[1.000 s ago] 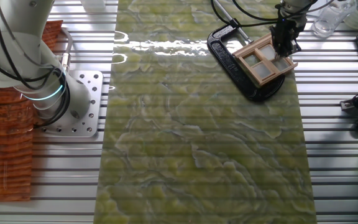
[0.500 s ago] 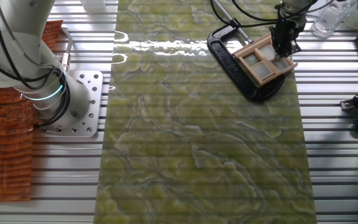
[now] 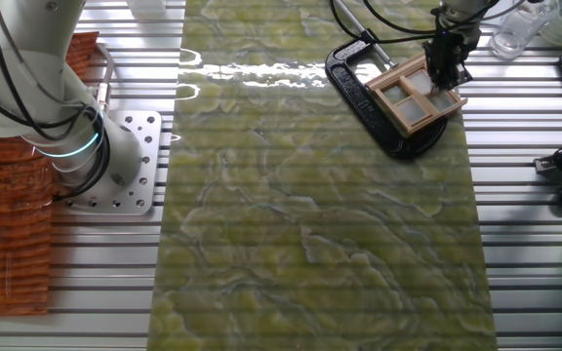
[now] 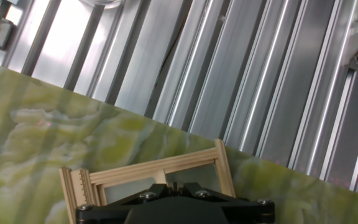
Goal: Open a sliding window
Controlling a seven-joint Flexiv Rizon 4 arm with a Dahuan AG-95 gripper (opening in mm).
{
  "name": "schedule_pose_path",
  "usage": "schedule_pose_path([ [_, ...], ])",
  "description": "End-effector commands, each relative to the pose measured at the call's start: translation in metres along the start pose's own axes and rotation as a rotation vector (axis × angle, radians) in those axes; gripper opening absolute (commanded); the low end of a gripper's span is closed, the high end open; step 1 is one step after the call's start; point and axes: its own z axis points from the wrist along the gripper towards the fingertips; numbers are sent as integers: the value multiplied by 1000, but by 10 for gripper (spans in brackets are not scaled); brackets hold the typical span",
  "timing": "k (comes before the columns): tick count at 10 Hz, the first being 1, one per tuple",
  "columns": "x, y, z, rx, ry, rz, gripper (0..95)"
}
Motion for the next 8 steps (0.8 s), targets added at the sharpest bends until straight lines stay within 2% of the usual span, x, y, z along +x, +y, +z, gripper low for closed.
schedule_pose_path([
  [1,0,0,0,0,0,-1,0],
  [8,0,-2,0,1,-1,-2,0],
])
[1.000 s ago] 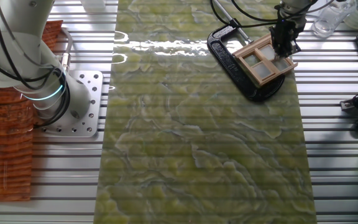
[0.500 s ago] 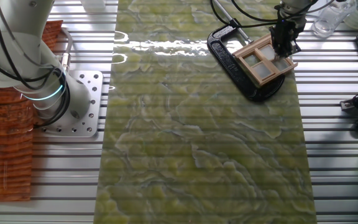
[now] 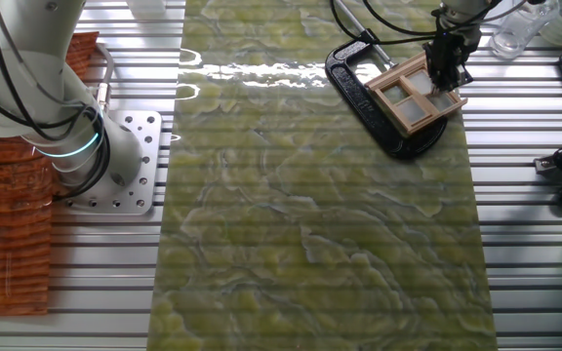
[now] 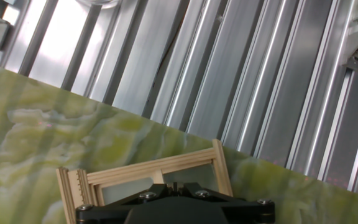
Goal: Open a sliding window
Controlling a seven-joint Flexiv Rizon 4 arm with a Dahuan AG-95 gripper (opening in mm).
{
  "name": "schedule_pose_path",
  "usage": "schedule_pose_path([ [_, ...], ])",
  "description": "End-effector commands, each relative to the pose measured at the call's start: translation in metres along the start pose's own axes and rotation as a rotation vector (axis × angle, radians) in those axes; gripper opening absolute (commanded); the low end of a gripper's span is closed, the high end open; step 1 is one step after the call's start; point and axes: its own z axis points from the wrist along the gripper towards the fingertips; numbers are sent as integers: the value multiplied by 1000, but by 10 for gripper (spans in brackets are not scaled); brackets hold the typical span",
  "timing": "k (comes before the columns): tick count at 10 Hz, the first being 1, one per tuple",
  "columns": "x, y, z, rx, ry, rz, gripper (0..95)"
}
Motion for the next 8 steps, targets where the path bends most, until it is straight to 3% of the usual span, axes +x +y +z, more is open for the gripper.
schedule_pose_path([
  [1,0,0,0,-2,0,-3,0],
  [8,0,2,0,-12,5,-15,0],
])
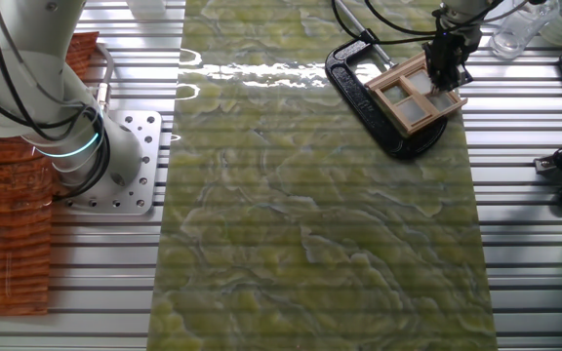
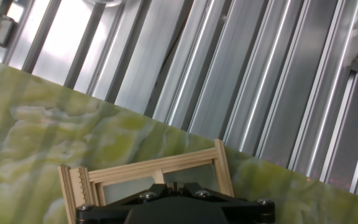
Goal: Open a sliding window
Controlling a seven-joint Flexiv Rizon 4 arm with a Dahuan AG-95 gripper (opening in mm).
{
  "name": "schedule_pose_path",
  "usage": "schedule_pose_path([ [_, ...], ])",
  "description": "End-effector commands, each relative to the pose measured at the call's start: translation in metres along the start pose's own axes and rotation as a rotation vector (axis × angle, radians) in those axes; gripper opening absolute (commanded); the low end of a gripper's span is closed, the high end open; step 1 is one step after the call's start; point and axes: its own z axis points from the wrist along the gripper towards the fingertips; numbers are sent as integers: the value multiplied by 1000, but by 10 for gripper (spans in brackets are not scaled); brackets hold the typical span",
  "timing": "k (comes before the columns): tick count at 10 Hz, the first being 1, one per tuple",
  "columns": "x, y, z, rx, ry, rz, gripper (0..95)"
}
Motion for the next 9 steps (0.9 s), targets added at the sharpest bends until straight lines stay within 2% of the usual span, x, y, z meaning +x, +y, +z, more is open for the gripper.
schedule_pose_path([
  [1,0,1,0,-3,0,-1,0],
  [9,1,6,0,-12,-5,-2,0],
])
